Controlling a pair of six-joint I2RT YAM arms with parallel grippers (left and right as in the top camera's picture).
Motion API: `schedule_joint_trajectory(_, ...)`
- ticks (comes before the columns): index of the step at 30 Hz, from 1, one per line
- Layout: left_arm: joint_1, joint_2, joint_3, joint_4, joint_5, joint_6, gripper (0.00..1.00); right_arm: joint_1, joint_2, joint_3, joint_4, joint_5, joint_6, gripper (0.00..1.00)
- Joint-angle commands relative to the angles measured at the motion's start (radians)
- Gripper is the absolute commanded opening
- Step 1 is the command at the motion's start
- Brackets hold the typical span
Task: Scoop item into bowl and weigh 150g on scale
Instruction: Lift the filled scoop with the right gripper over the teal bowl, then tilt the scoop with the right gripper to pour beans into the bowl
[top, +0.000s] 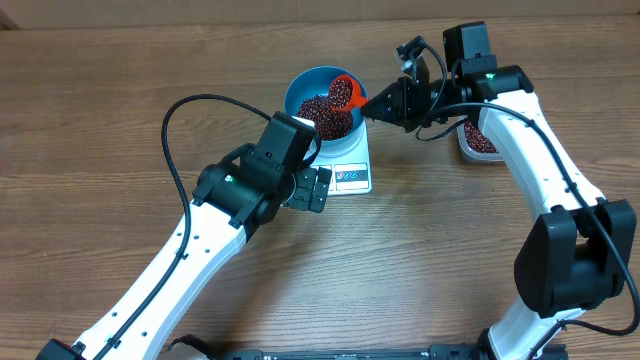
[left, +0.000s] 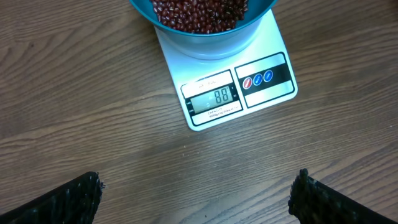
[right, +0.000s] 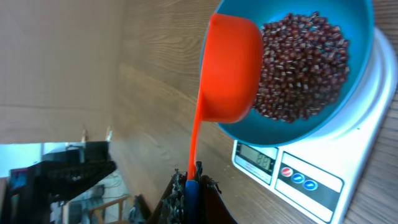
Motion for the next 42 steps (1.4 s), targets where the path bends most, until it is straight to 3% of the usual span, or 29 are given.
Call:
schedule_joint_trajectory(1, 0.000, -0.007, -0.007, 0.002, 0.002, 0.015, 1.00, 0.004, -0.001, 0.033, 0.009, 0.057, 0.009, 0.04)
schedule_joint_trajectory(17, 0.000, -0.007, -0.007, 0.002, 0.002, 0.015, 1.00, 0.127, -0.003, 0.216, -0.168, 0.433, -0.056, 0.04)
schedule_joint_trajectory(38, 0.000, -0.007, -0.007, 0.002, 0.002, 0.015, 1.00, 0.136, -0.003, 0.216, -0.183, 0.441, -0.075, 0.04)
schedule_joint_trajectory(42, 0.000, -0.007, -0.007, 0.002, 0.002, 0.015, 1.00, 0.151, -0.003, 0.216, -0.184, 0.441, -0.136, 0.04)
